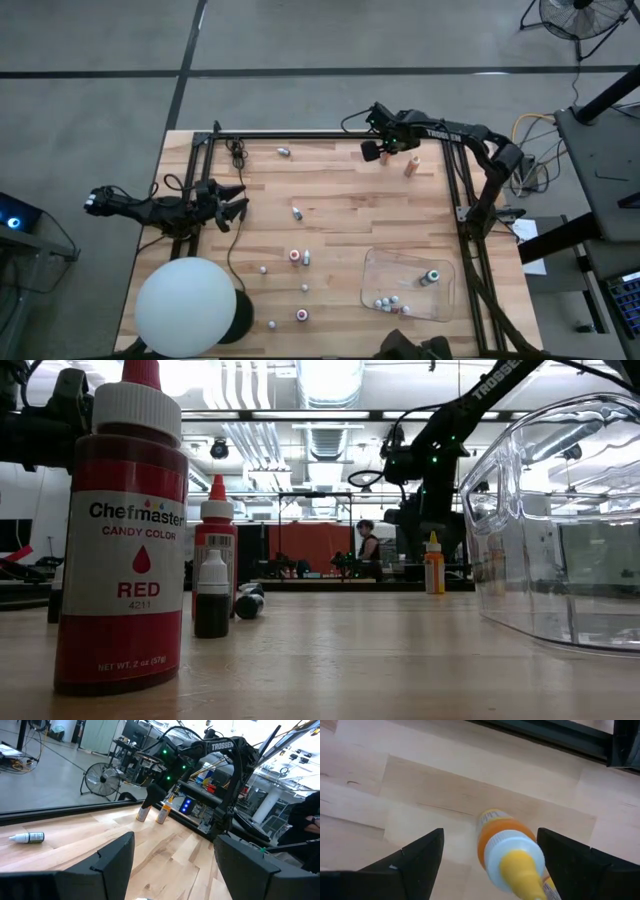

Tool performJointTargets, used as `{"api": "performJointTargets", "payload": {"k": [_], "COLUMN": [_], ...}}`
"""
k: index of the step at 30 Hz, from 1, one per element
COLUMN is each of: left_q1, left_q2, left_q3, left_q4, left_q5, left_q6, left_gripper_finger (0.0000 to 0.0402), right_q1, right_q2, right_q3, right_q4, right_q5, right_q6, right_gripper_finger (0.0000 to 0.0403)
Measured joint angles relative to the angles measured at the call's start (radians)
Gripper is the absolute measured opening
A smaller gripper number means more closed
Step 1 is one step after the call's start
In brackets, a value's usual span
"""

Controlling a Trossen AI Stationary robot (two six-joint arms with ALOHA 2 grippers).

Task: Pick & Place food coloring
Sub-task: Put the top yellow food color into the transparent bin

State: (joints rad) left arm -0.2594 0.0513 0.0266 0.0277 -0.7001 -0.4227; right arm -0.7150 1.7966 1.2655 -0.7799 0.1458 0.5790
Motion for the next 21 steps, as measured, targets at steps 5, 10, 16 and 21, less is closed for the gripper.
{"api": "performJointTargets", "payload": {"k": [5, 10, 16, 21], "left_q1": [0.000, 0.000, 0.000, 0.000], "left_q2": [0.000, 0.000, 0.000, 0.000], "left_q3": [0.000, 0.000, 0.000, 0.000], "left_q4": [0.000, 0.000, 0.000, 0.000], "left_q5": [0.000, 0.000, 0.000, 0.000], "left_q6": [0.000, 0.000, 0.000, 0.000], "left_gripper_finger": [0.0245, 0.0245, 0.0245, 0.0245], "right_q1": [-0.004, -0.007, -0.006, -0.001], "right_q2": [0.000, 0.000, 0.000, -0.007], "right_q3": [-0.006, -0.012, -0.019, -0.019], "right_q4": [-0.002, -0.003, -0.002, -0.001], "right_q5": [0.002, 0.003, 0.012, 0.061], "right_q6": [0.001, 0.002, -0.004, -0.024], "right_gripper_finger": [0.0281, 0.0238, 0.0184, 0.0136]}}
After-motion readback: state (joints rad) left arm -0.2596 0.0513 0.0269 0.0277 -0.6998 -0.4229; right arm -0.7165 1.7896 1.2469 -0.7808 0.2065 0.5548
